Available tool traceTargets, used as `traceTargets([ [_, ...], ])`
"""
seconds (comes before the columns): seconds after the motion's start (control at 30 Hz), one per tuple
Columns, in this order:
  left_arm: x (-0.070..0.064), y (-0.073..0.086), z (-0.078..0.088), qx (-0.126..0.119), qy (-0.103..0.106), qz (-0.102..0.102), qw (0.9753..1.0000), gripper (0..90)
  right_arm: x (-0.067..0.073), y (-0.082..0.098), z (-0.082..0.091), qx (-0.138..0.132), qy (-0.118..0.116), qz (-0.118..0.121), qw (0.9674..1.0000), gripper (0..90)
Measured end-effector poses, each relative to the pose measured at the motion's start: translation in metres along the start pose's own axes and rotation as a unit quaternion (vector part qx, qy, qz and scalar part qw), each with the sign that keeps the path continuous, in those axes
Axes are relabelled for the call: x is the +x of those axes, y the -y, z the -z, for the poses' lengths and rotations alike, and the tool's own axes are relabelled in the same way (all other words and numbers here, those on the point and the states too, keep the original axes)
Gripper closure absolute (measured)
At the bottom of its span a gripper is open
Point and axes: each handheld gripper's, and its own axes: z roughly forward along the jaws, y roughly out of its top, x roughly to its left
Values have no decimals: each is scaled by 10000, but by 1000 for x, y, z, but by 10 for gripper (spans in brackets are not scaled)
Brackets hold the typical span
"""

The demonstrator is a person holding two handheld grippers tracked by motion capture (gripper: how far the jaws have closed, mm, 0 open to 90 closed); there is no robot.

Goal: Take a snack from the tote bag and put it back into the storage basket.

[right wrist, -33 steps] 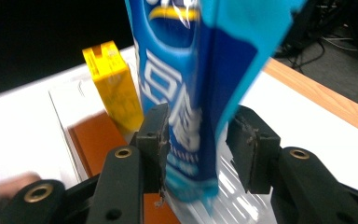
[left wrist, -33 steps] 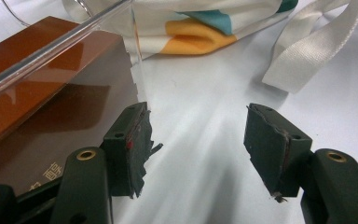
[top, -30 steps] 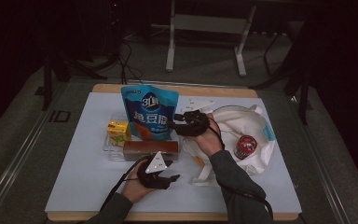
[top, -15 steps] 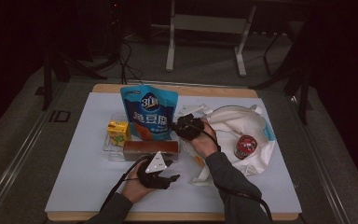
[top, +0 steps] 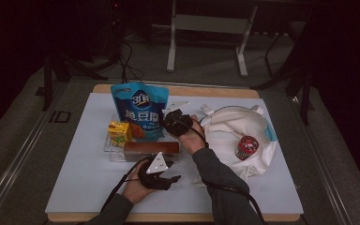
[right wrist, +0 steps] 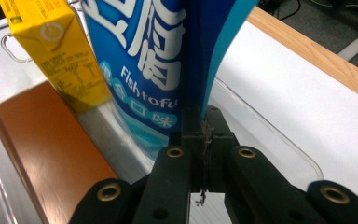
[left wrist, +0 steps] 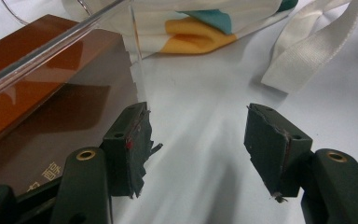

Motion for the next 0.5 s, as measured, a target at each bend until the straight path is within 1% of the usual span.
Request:
traceTargets([
  [0.1,0,0,0,-3,4,2,10000,405,3,-5,-4,38,153,53,9999,896],
  [0.13,0,0,0,-1,0,-4,10000,404,3,-6,-5,49,159,8,9999,896],
  [0.2,0,0,0,3,-1,-10,10000,404,3,-8,-6,67,163,-3,9998,892],
  [0.23,0,0,0,0,-5,-13,10000,404,3,-8,-6,80,159,-31,9998,888],
  [0.3,0,0,0,1,-4,-6,10000,404,1,-7,-5,70,136,-11,9999,876],
  [0.4,0,0,0,-4,7,6,10000,403,-2,-4,-4,46,98,-50,9999,833],
  [0.43,0,0,0,-7,12,12,10000,403,-3,-4,-3,27,63,-98,9999,815],
  [0.5,0,0,0,-5,17,9,10000,403,-4,-4,-1,-14,14,-103,9999,798],
])
